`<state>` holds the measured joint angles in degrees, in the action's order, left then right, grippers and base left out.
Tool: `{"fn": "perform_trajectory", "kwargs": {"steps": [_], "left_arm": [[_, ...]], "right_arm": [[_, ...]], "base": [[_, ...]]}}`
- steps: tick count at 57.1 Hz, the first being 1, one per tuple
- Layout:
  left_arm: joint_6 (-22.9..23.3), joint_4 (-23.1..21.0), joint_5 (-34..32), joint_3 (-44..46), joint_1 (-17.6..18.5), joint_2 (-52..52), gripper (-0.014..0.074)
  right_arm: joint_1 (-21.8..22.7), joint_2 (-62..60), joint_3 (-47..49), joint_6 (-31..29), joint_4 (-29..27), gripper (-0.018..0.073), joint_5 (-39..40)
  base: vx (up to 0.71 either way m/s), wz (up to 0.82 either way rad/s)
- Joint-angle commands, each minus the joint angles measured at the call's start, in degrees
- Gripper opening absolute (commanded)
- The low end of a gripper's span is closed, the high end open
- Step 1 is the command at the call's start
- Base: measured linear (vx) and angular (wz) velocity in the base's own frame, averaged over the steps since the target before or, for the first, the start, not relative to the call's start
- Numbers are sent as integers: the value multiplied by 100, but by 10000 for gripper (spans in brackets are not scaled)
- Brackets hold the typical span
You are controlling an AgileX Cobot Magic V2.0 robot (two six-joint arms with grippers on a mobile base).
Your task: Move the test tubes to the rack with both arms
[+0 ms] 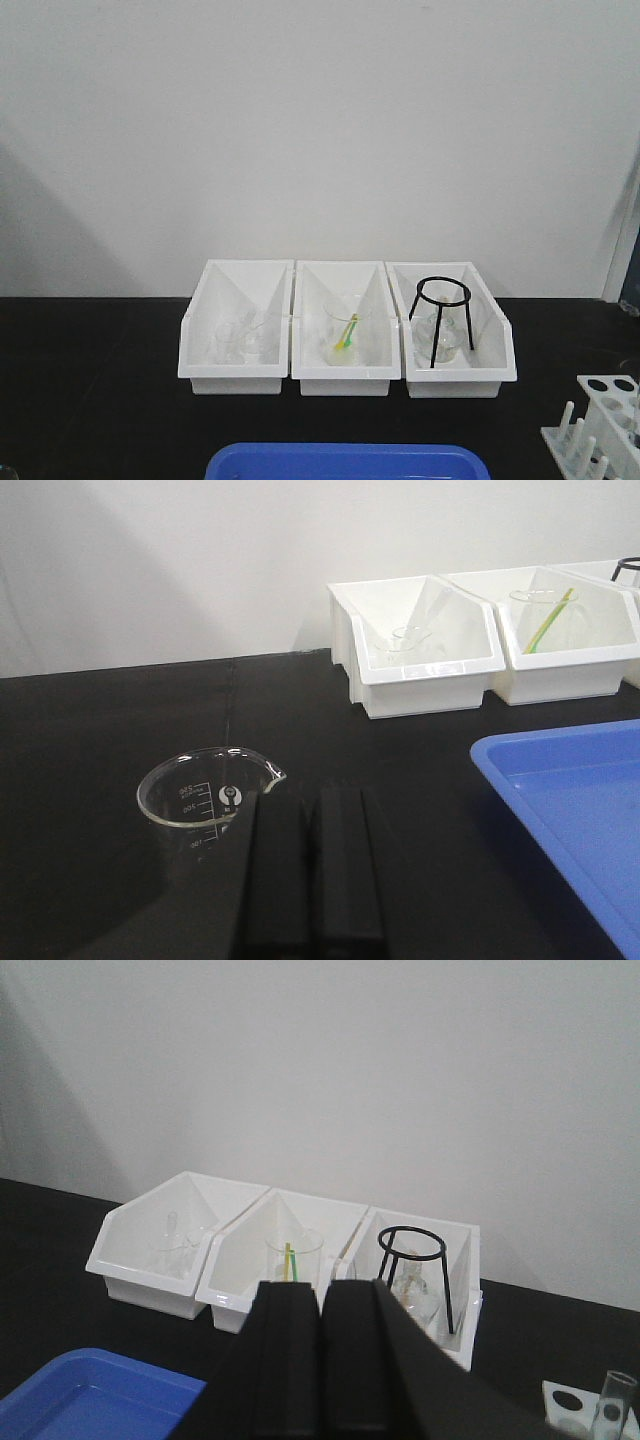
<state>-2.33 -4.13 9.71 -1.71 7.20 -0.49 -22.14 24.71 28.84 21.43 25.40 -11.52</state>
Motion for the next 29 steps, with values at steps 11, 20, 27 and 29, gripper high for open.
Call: {"fn": "perform_trajectory", "kwargs": {"steps": [11,20,27,29], "left_arm": [[39,-52,-434,-153,-13,-111,-18],[39,-52,-434,-153,-13,-111,-18],[39,-52,-434,-153,-13,-111,-18],[39,-52,-434,-153,-13,-111,-18]], "right_arm": [[6,44,162,-380,-263,-7,274],[113,3,-436,-1620,-1584,-7,230],[489,-279,-1490,-1490,-1929,-7,980],[655,-410,-1785,-1374,-2006,-7,1251]], "base": [[0,0],[0,0],[0,0],[0,0]]}}
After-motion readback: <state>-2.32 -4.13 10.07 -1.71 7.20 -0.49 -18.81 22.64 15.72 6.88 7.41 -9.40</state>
